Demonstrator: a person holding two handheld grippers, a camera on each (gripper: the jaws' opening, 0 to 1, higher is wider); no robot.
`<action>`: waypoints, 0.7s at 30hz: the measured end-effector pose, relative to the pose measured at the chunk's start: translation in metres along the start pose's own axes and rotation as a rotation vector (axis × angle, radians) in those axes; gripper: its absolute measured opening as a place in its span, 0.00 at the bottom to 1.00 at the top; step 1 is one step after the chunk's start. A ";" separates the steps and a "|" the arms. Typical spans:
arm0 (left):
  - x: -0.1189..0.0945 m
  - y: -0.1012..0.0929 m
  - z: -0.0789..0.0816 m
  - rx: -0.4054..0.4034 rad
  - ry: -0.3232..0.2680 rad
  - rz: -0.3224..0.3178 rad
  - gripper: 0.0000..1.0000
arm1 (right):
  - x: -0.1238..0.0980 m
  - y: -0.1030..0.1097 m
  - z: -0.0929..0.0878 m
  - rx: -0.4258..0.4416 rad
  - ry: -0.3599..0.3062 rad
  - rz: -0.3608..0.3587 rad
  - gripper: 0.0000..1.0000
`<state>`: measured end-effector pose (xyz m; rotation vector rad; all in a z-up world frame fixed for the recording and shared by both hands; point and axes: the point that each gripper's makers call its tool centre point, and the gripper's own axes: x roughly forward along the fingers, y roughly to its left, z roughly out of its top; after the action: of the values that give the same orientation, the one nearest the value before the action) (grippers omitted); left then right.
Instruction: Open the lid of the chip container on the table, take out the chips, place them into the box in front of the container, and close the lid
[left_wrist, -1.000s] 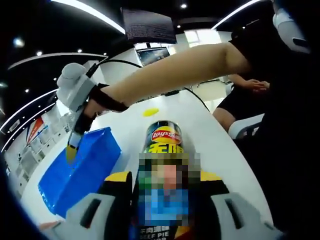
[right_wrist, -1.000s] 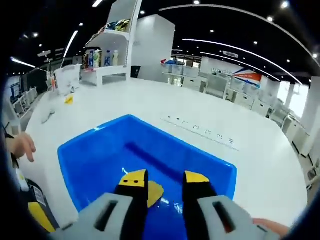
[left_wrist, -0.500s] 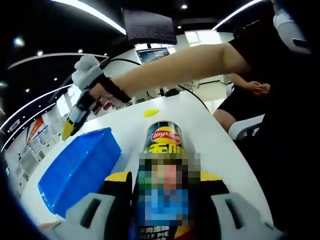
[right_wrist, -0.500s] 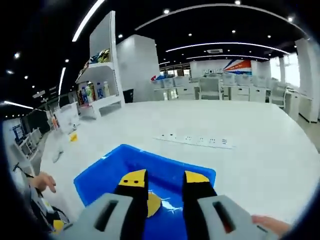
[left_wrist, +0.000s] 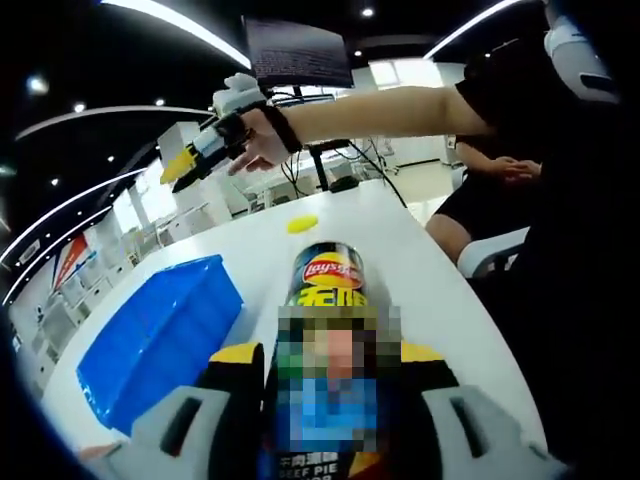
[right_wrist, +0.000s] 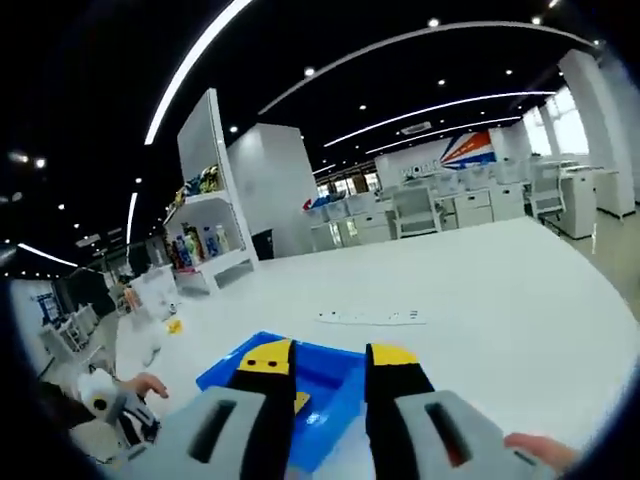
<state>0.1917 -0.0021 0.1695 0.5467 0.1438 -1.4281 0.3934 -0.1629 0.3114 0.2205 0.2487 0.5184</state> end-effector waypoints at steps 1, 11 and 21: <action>0.000 0.000 0.000 -0.001 0.000 0.000 0.50 | -0.006 -0.001 0.000 -0.003 -0.003 0.000 0.25; 0.002 -0.004 0.002 0.006 0.007 0.002 0.50 | -0.072 0.010 -0.009 -0.011 -0.019 0.025 0.25; 0.001 -0.002 0.000 0.005 0.009 0.003 0.50 | -0.107 0.025 -0.035 -0.115 0.024 0.107 0.25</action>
<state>0.1903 -0.0032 0.1686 0.5573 0.1460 -1.4235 0.2816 -0.1920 0.3039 0.1159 0.2302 0.6395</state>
